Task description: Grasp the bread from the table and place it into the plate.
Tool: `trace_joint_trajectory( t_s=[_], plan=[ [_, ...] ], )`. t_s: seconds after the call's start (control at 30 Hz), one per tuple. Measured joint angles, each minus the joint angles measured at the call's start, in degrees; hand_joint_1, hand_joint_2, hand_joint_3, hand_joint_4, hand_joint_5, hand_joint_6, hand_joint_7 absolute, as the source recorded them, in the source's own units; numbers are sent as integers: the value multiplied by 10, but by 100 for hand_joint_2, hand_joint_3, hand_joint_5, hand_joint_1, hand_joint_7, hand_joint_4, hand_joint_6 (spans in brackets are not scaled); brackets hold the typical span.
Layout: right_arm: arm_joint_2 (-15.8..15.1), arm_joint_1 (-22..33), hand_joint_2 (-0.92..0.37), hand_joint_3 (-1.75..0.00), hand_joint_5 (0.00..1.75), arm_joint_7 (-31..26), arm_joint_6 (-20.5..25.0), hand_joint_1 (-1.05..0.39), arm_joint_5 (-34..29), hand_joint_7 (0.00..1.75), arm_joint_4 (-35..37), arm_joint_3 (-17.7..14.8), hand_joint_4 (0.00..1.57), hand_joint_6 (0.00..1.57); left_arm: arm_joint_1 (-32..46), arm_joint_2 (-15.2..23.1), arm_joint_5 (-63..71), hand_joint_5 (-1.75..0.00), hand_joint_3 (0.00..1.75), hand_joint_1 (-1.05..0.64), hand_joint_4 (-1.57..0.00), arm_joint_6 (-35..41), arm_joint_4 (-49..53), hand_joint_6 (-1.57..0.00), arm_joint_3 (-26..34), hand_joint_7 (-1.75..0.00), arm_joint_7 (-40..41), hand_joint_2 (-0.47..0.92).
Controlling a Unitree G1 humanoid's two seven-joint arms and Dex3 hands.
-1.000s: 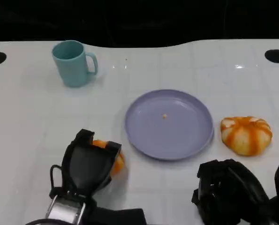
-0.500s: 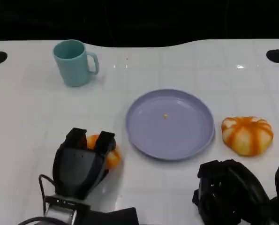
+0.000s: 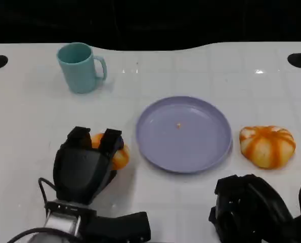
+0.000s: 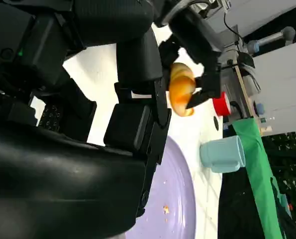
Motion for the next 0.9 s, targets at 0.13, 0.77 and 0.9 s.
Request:
trace_joint_trajectory(
  t_s=[0.13, 0.77, 0.9],
  plan=[
    [0, 1, -6, -136, 136, -1, 0, -105, 0, 98, -1, 1, 150, 157, -1, 11, -12, -175, 163, -16, -107, -17, -17, -84, 10, -175, -16, 31],
    [6, -7, 3, -148, 139, -12, 5, -105, -4, 99, 10, 3, 149, 157, -59, 14, -56, -175, 144, -26, -101, -102, -38, -79, 44, -175, -64, 27],
    [6, -14, 2, -147, 138, -1, -3, -105, -1, 98, 25, 1, 149, 157, -82, -1, -57, -175, 145, -27, -102, -124, -17, -79, 43, -175, -64, 26]
  ],
)
